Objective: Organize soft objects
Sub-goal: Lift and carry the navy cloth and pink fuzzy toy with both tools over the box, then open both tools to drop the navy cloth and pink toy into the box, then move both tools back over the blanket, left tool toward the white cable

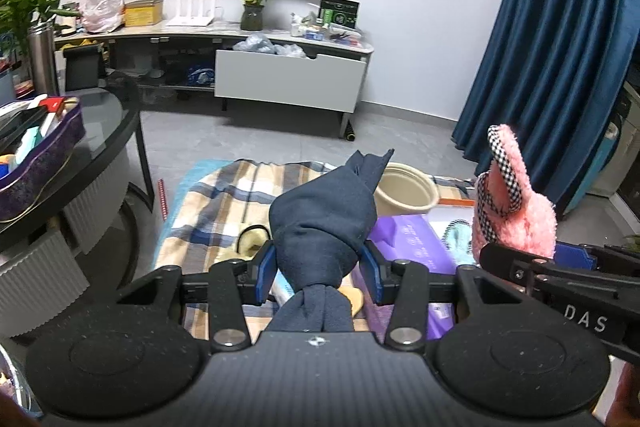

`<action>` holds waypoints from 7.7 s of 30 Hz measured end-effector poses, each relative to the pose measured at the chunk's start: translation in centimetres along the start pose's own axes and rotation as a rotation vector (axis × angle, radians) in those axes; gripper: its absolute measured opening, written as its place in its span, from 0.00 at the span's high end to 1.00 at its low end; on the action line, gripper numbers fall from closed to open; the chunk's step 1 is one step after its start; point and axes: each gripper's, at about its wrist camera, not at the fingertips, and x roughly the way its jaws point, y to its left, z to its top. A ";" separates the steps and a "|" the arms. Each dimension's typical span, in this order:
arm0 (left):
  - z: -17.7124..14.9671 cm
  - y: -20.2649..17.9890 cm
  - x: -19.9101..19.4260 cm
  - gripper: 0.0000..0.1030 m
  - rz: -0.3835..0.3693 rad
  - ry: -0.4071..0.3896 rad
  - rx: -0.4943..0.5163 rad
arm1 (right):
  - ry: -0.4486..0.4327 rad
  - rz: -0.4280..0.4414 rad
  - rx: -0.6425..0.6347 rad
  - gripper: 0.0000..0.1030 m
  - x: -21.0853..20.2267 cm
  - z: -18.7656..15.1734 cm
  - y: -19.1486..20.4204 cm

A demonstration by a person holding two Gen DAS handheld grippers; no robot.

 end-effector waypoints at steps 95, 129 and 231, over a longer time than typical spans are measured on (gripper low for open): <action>-1.8 -12.7 3.7 0.56 -0.249 0.090 0.230 | -0.003 -0.209 0.190 0.46 -1.8 -2.0 -14.6; -2.0 -14.5 7.2 0.56 -0.256 0.157 0.216 | 0.054 -0.214 0.199 0.45 2.8 -1.6 -16.4; -9.6 -1.1 2.3 0.14 0.000 0.279 0.014 | -0.071 0.196 -0.045 0.24 -3.9 -4.2 0.6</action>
